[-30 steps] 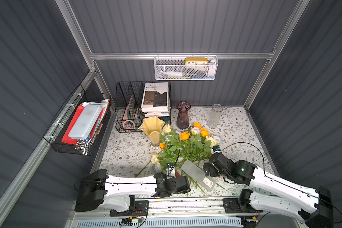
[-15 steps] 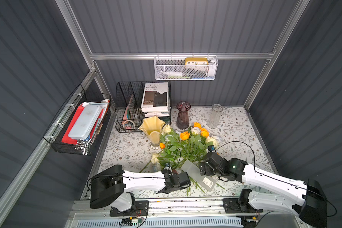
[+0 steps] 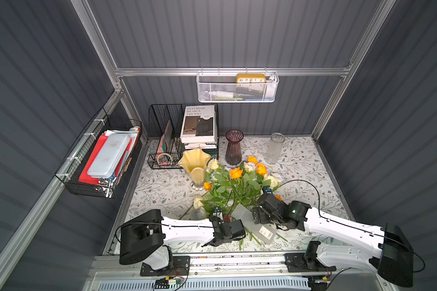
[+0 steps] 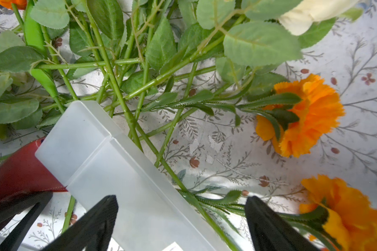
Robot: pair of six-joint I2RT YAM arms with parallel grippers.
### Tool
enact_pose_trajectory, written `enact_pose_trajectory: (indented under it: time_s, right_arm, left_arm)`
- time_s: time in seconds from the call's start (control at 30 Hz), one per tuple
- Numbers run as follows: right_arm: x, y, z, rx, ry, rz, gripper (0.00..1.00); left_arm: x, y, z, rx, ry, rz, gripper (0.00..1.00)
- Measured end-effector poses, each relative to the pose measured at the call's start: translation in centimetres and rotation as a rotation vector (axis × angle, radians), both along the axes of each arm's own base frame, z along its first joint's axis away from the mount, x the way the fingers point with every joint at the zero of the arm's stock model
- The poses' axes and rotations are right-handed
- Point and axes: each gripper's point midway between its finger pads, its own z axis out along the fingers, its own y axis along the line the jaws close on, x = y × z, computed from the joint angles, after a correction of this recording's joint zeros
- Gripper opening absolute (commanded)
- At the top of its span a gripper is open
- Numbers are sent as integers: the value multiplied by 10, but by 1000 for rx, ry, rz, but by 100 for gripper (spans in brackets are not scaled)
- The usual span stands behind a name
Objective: Arrange the flowers in different vases according to their colors
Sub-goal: Pick up the distractor from the center of the board.
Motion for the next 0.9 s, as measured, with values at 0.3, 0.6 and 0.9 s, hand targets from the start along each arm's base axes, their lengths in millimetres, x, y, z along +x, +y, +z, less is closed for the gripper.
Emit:
enact_pose_trajectory:
  time_s: [0.3,0.6,0.9]
  right_arm:
    - [-3,1,10,28,-11,29,96]
    - [-30,27,27,57,8,266,98]
    - [-45,61,9,-142,47,504,99]
  left_arm:
    - [1,-14,78,-72,-106,4,8]
    - [35,72,226,-375,-433,350,10]
    - [55,225,282,-592,-764,762,18]
